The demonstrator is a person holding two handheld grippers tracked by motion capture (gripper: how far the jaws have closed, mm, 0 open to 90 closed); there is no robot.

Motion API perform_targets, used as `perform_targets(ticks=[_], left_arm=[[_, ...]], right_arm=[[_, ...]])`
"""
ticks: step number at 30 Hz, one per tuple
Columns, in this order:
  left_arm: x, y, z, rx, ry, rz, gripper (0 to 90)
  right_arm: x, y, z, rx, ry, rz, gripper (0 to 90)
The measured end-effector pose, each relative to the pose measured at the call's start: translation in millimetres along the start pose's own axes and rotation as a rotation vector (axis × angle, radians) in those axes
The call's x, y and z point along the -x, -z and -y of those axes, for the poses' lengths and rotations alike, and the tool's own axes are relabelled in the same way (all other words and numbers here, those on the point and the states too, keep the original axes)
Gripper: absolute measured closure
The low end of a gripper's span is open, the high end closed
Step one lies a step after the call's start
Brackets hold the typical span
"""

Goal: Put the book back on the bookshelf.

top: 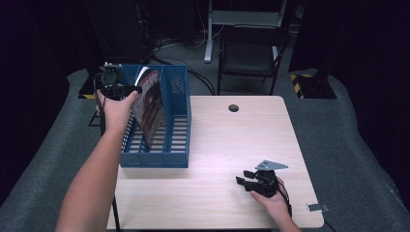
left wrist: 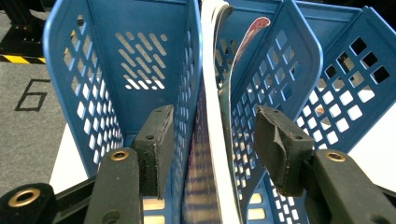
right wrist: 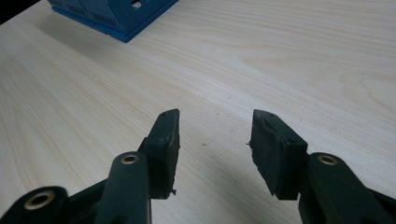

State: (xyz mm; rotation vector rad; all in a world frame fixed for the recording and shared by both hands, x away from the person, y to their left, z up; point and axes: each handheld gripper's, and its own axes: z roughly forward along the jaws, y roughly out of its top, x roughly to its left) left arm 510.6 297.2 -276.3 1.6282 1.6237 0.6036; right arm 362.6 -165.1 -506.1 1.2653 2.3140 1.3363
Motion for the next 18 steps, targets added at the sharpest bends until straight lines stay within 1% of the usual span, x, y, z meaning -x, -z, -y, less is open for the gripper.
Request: perform_targets(ticks=[5,6,7,9,10,11,14,15,18], left_arm=[[-0.8,7.1,-2.0,0.005,0.002,0.003,48.2],[-1.6,8.7,-2.5,0.008,-0.005,0.007,48.2],[-1.2,10.4,-2.6,0.008,0.0,0.009,48.1],[-1.1,14.0,-3.4,0.009,-0.007,0.01,48.0],[-1.3,15.6,-4.1,0.011,-0.013,0.012,47.8],[-1.0,18.1,-4.9,0.004,-0.011,0.016,47.7],[-1.3,24.2,-7.7,0.008,-0.017,0.023,47.6],[-1.0,26.2,-8.6,0.01,-0.02,0.023,47.6],[-0.9,32.1,-11.6,0.005,-0.033,0.035,47.5]], right_arm=[[0.5,-0.5,-0.3,0.002,0.004,-0.001,52.0],[0.4,-0.6,-0.2,0.001,0.005,0.0,52.0],[0.3,-0.7,-0.2,0.0,0.005,-0.001,52.0],[-0.3,-0.2,-0.1,-0.004,0.002,-0.006,51.9],[-0.1,-0.6,0.0,-0.002,0.008,0.001,51.9],[-0.4,-0.6,0.0,-0.002,0.006,0.002,51.9],[-0.1,-0.5,0.1,-0.001,-0.001,-0.004,51.6],[0.5,-0.7,0.2,-0.005,0.004,0.009,51.5],[0.1,-1.4,0.1,-0.008,-0.004,0.004,51.5]])
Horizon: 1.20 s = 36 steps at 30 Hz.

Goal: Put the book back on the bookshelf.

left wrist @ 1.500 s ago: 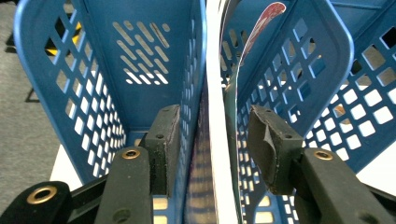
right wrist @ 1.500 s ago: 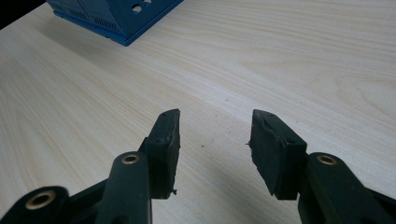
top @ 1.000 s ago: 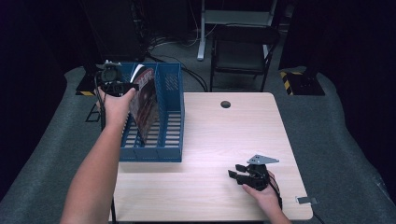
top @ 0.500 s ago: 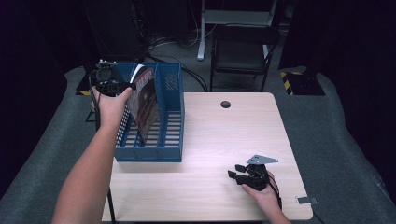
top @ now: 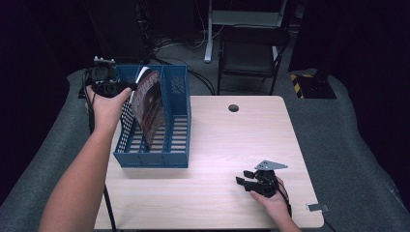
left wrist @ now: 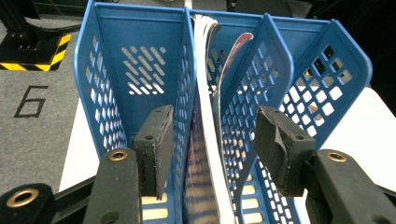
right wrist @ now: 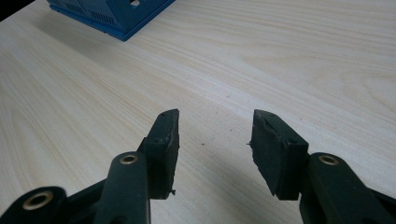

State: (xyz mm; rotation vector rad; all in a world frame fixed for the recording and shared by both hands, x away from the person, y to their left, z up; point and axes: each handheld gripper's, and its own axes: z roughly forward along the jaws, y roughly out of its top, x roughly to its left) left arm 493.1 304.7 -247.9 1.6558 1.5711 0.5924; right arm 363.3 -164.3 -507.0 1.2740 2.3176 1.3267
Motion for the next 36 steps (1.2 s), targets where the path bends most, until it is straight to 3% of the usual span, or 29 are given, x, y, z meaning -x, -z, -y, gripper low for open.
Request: perform_targets(ticks=[21,29,36], left_arm=[[10.6,19.1,-6.0,-0.033,-0.061,0.064,47.5],[23.6,25.2,-1.7,-0.055,-0.103,0.105,47.3],[43.7,34.9,3.4,-0.068,-0.164,0.162,47.0]], right_arm=[[4.1,-3.1,-1.3,0.003,0.001,-0.004,50.9],[3.0,-2.4,-1.0,0.001,-0.006,0.002,50.8],[1.6,-1.2,-1.7,0.007,0.002,0.005,50.7]])
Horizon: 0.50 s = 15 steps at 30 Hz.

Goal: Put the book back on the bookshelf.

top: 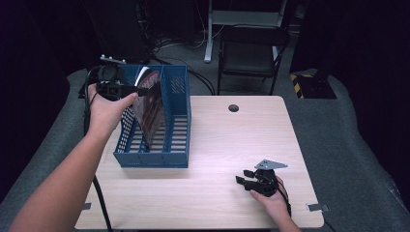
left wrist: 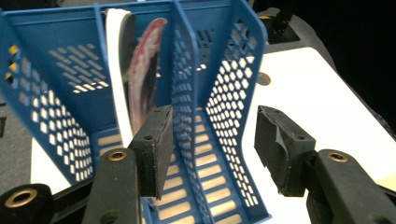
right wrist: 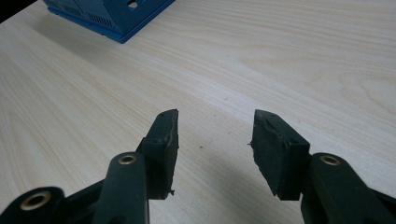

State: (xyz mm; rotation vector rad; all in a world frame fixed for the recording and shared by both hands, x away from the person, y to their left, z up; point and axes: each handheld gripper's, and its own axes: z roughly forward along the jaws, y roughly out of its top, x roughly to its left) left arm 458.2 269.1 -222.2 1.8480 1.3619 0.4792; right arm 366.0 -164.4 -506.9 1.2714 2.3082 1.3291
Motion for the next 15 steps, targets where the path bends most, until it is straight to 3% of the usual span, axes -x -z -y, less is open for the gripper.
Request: perform_targets(ticks=[11,15], left_arm=[[30.0,3.4,7.9,-0.044,-0.109,0.081,46.5],[46.5,2.6,15.1,-0.048,-0.148,0.122,46.5]], right_arm=[[0.5,-1.7,-1.0,-0.009,0.001,-0.005,50.6],[0.6,-1.3,-1.0,-0.004,0.002,-0.005,50.5]])
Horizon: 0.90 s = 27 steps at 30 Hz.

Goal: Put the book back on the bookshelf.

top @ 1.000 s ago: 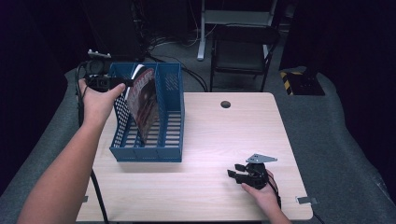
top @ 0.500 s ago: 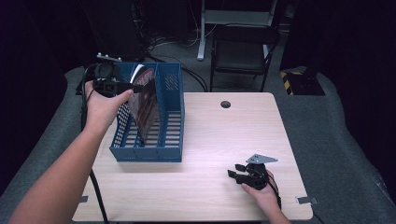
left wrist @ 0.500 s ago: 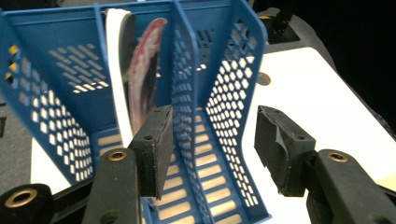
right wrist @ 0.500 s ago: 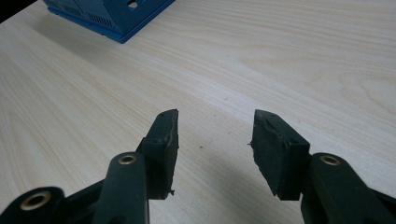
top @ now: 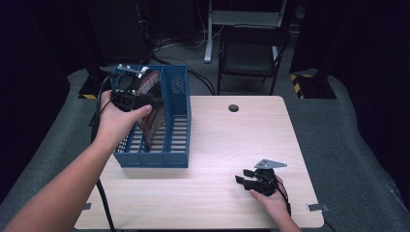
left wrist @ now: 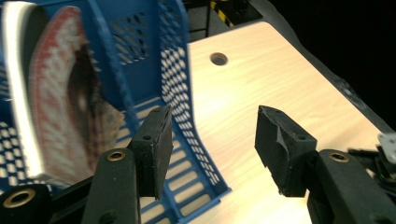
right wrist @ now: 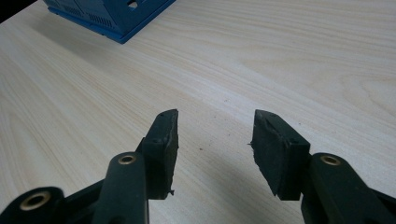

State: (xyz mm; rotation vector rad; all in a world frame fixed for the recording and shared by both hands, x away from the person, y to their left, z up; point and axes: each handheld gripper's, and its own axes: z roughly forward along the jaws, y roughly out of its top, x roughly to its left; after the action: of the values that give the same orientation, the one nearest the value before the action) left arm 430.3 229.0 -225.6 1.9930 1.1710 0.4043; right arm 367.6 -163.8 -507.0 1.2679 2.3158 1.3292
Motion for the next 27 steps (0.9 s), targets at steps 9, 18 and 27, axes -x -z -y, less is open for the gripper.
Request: perform_targets(ticks=[9,18,27], left_arm=[[27.2,-6.8,9.3,-0.009,-0.061,0.064,46.2],[54.3,-19.3,22.7,-0.043,-0.13,0.126,46.2],[75.8,-43.2,42.3,-0.086,-0.165,0.18,46.2]], right_arm=[[-0.1,0.0,0.0,-0.001,0.003,0.004,50.4],[0.0,0.4,-0.1,0.001,0.008,0.006,50.4],[-0.4,0.8,-0.3,0.002,0.003,0.0,50.3]])
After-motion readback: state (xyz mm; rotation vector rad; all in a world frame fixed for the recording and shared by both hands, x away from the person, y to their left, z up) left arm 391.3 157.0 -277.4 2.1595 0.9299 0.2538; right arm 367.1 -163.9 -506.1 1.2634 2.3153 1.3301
